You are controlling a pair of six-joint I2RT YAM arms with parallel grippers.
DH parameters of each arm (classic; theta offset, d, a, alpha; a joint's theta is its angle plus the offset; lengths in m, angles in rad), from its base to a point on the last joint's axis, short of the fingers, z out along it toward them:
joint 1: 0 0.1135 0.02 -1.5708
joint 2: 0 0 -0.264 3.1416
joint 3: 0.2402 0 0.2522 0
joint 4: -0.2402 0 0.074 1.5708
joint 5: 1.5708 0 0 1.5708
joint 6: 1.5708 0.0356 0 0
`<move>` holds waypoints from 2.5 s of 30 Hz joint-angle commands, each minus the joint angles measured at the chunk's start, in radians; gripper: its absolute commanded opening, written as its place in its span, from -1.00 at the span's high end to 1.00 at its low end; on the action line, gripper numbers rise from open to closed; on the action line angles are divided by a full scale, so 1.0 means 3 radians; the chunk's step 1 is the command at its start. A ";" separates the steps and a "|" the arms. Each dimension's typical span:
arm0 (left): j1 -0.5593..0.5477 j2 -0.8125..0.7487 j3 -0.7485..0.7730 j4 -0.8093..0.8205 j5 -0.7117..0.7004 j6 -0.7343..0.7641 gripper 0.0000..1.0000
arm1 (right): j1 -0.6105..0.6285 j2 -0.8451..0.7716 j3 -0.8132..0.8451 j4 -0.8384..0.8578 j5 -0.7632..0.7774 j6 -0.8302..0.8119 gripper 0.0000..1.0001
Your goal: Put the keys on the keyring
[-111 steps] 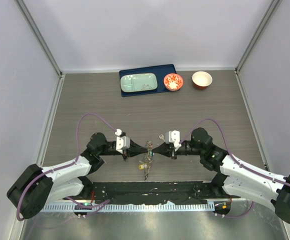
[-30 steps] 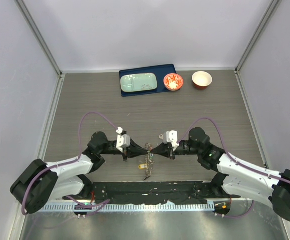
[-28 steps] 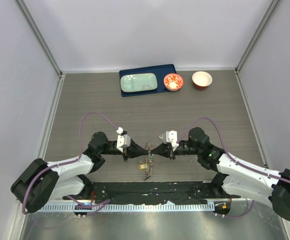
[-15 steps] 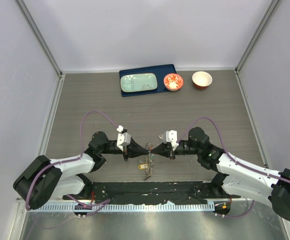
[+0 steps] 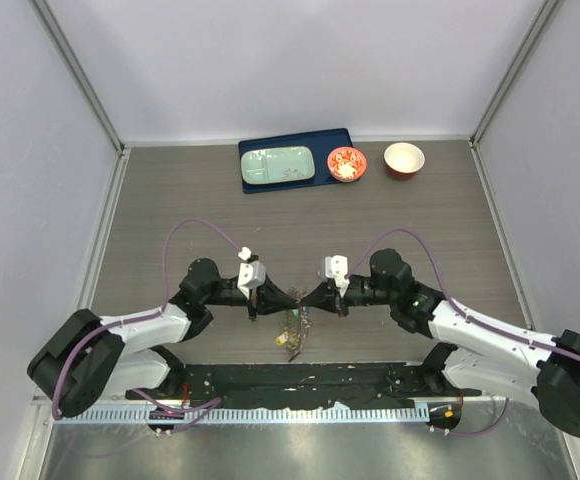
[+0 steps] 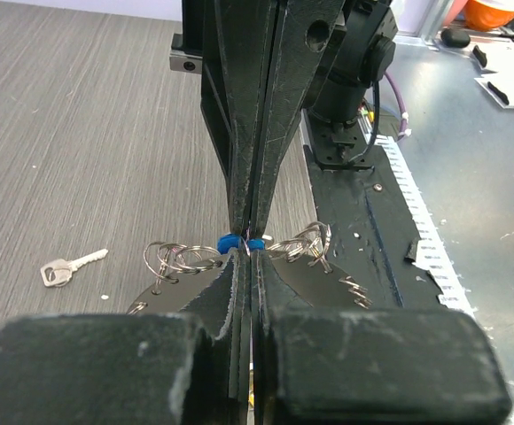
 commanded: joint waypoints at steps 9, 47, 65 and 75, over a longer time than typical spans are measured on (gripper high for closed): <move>-0.0071 -0.0329 0.0094 -0.0113 -0.0312 0.0260 1.00 | 0.0070 0.0079 0.0290 -0.0026 0.0061 0.0135 0.84; -0.0036 -0.0457 -0.0101 0.0010 -0.0333 0.0357 1.00 | 0.0137 -0.0115 0.0351 -0.0640 0.0460 -0.0110 0.44; -0.0035 -0.0519 -0.0096 -0.0016 -0.0573 0.0250 1.00 | 0.0417 -0.0253 0.0407 -0.0727 0.1104 0.0054 0.45; -0.0035 -0.0672 -0.0152 -0.0098 -0.0711 0.0214 1.00 | 0.0796 -0.0089 0.0382 -0.0390 0.1948 0.0243 0.48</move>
